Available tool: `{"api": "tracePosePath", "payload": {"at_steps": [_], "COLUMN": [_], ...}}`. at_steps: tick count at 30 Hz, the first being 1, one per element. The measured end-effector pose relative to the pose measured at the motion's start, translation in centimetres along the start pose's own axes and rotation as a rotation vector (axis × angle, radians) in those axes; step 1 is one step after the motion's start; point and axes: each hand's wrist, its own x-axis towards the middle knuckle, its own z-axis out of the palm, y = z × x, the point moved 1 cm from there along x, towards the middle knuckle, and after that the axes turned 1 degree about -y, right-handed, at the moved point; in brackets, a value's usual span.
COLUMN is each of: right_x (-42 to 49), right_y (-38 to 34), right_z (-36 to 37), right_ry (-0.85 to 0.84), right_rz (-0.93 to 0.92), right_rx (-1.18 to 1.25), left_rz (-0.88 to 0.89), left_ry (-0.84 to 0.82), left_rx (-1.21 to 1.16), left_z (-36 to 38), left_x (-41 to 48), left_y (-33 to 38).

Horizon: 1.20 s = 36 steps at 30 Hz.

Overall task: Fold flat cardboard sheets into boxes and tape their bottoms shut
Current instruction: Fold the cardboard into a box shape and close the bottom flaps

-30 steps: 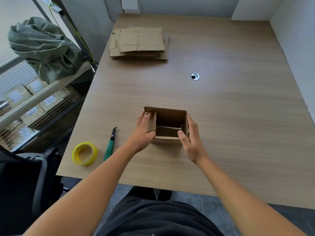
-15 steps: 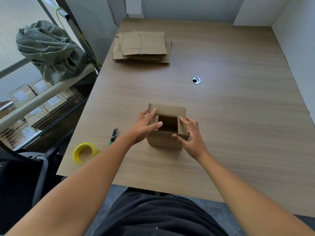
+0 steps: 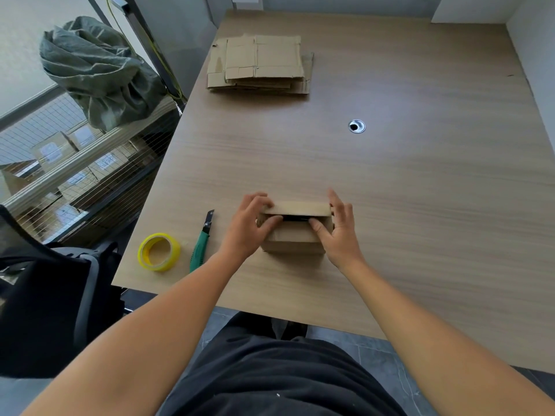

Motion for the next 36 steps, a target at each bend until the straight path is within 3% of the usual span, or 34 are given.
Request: {"api": "tracePosePath", "payload": {"at_steps": [6,10,14,21,30,36], "right_x": [-1.1,-2.3,-3.3,-4.7,-7.3,-8.5], "right_y": [0.0,-0.4,-1.1,-1.6,-1.2,-0.4], "right_z": [1.4,2.8,3.6,3.6,5.0,5.9], "right_ry": [-0.027,0.076,0.127,0.049,0.084,0.129], "right_rz": [-0.030,-0.016,0.110,0.278,0.301,0.267], "right_rx": [-0.077,-0.133,0.002,0.220,0.351,0.194], "left_rz": [-0.056,-0.108,-0.271,-0.521,-0.534,-0.494], "left_ry": [-0.092,-0.132,-0.141,-0.246,-0.281,-0.343], "left_rx": [-0.043,-0.008,-0.269,-0.629,-0.747,-0.616], "left_z": [0.4,0.3,0.7,1.0,0.8,0.7], "left_x": [-1.8,-1.6,-2.7,-3.4,-4.2,-5.7], "left_y": [-1.2,-1.3,-1.2,-2.4,-3.5,-4.2]}}
